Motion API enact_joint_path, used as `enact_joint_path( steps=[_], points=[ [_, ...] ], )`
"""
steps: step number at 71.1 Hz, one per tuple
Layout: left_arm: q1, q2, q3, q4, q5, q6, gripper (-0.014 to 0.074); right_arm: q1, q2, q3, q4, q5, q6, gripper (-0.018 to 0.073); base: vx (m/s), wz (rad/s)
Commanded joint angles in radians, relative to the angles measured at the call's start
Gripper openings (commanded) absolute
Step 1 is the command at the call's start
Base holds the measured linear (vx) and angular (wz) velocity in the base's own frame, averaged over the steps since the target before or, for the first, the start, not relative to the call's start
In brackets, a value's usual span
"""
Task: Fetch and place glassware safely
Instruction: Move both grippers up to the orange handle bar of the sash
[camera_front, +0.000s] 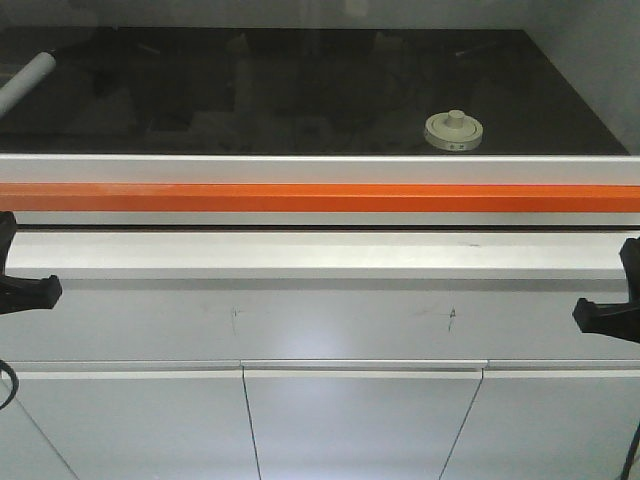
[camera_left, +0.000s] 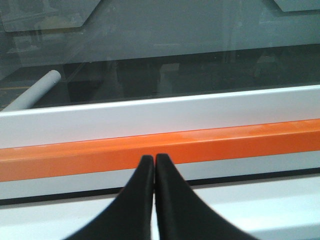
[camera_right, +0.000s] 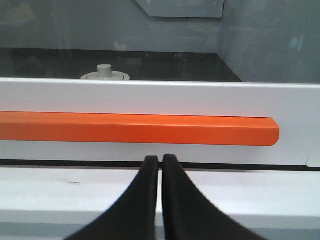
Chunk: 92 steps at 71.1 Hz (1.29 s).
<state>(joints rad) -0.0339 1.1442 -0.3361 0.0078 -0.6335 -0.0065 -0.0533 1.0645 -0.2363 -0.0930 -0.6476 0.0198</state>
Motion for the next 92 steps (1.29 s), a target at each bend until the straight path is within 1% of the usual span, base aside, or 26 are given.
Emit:
enact_joint_path(
  steps=[1,10,17,26,33,48,92],
  points=[
    [-0.002,0.017,-0.022,-0.002,-0.148,-0.008,-0.0007,-0.001,0.066,-0.028,-0.014,-0.176,0.000,-0.0001,0.00,0.00],
    [-0.002,0.050,-0.022,-0.002,-0.210,-0.008,-0.0007,-0.001,0.182,-0.028,-0.018,-0.290,0.000,-0.0001,0.00,0.00],
    [-0.002,0.064,-0.022,-0.002,-0.223,-0.008,-0.0007,-0.001,0.274,-0.032,-0.025,-0.377,-0.003,-0.0001,0.00,0.00],
    [-0.002,0.068,-0.022,-0.002,-0.230,-0.007,-0.0007,-0.001,0.371,-0.067,-0.055,-0.430,-0.003,-0.0001,0.00,0.00],
    [-0.002,0.068,-0.022,-0.002,-0.245,-0.007,-0.0007,-0.001,0.436,-0.110,-0.081,-0.433,-0.002,-0.0001,0.00,0.00],
    [-0.002,0.068,-0.022,-0.002,-0.250,-0.007,-0.0007,-0.001,0.539,-0.175,-0.084,-0.447,0.001,-0.0001,0.00,0.00],
    [-0.002,0.068,-0.022,-0.002,-0.249,-0.007,-0.0007,-0.001,0.698,-0.316,-0.084,-0.468,-0.003,-0.0001,0.00,0.00]
  ],
)
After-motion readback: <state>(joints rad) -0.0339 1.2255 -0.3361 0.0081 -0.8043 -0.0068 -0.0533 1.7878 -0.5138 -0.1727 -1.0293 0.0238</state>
